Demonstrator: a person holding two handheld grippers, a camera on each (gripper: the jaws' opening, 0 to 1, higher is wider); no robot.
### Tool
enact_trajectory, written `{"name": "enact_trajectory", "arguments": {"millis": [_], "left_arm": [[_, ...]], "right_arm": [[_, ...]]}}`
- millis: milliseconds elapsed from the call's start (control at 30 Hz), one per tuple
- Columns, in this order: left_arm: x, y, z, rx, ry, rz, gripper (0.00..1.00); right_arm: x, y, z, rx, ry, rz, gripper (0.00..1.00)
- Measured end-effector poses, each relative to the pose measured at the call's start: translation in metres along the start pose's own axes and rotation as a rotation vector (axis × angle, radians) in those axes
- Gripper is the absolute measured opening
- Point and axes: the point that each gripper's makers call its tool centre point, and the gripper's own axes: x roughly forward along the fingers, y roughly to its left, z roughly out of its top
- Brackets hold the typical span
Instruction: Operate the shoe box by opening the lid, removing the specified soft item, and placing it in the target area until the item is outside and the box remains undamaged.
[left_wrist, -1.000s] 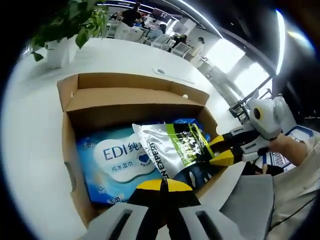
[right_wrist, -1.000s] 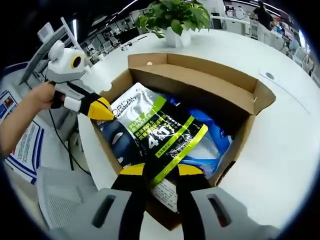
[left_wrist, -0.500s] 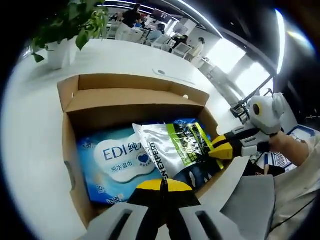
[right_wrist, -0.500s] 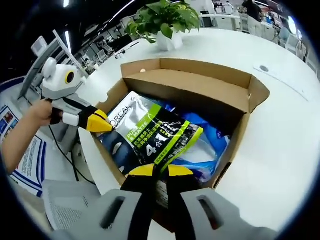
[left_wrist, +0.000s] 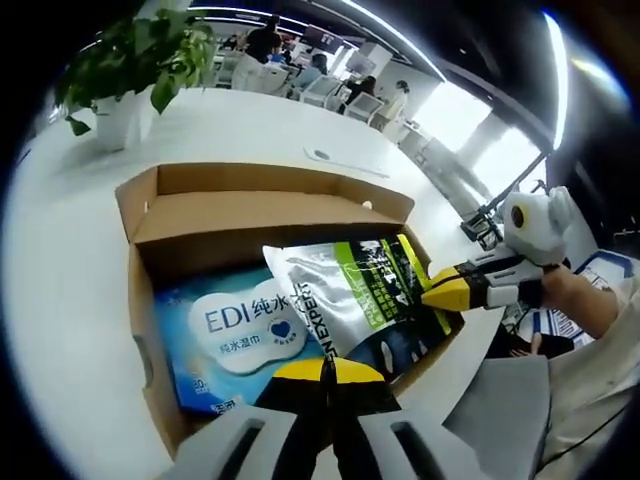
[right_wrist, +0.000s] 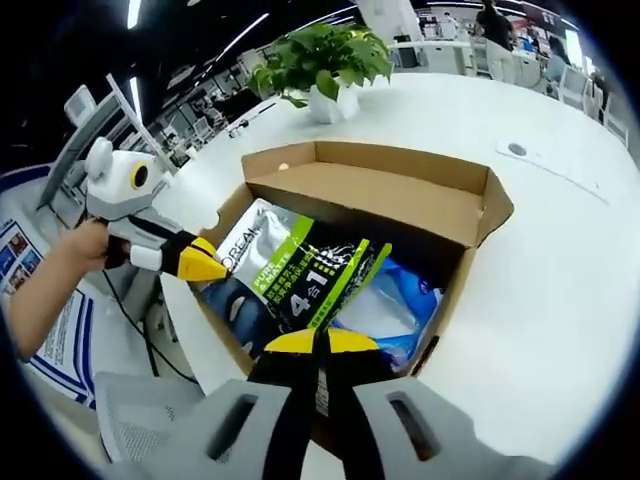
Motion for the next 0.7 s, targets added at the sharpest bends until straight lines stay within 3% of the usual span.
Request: {"name": "enact_trajectory", "arguments": {"millis": [700], "left_arm": [[0.018,-0.042,0.022,0.052,0.007,0.001,0.0]], "right_arm": [[-0.047,-0.027,0.01,0.068,-0.063,-0.045,0.0]]}}
